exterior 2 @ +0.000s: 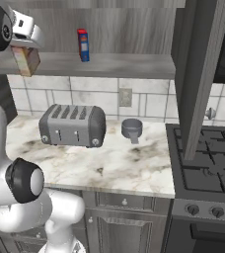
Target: Pick the boxed food and boxed food from the counter and place them in the cabinets closest to them.
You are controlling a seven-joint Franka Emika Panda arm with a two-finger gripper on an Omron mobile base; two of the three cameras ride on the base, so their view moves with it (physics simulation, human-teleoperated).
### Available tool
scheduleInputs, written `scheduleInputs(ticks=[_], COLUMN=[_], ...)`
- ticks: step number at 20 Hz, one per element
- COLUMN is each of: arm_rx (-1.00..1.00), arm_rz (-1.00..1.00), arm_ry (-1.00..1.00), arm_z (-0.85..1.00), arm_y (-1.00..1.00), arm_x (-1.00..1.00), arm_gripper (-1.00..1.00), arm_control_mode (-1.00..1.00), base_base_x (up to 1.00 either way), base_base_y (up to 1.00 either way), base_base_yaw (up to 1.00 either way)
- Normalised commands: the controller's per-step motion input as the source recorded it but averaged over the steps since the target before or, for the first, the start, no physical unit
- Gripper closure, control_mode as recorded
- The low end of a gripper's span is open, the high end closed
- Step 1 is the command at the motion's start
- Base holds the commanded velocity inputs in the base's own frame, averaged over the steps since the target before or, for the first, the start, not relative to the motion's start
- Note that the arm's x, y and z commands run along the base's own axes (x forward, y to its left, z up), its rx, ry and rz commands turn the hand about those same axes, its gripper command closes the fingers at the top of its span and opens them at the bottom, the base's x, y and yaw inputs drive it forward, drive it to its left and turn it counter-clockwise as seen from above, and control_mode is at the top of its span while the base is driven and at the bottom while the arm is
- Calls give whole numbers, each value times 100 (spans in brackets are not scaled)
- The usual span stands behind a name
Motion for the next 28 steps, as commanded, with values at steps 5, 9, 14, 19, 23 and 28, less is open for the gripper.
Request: scheduleInputs(ticks=[5, 9, 14, 19, 23, 28], arm_rx=[0, -1, -3, -2, 0, 0], arm_rz=[0, 0, 0, 0, 0, 0], arm_ry=[4, 6, 7, 4, 1, 2], arm_z=[-4, -7, -15, -12, -6, -8], arm_y=[5, 6, 9, 10, 10, 11], arm_x=[36, 30, 28, 34, 39, 40], arm_gripper=[100, 100, 100, 100, 100, 100], arm_control_mode=[-100, -100, -100, -100, -100, -100], base_base_x=[0, 0, 0, 0, 0, 0], base_base_y=[0, 0, 0, 0, 0, 0], base_base_yaw=[0, 0, 0, 0, 0, 0])
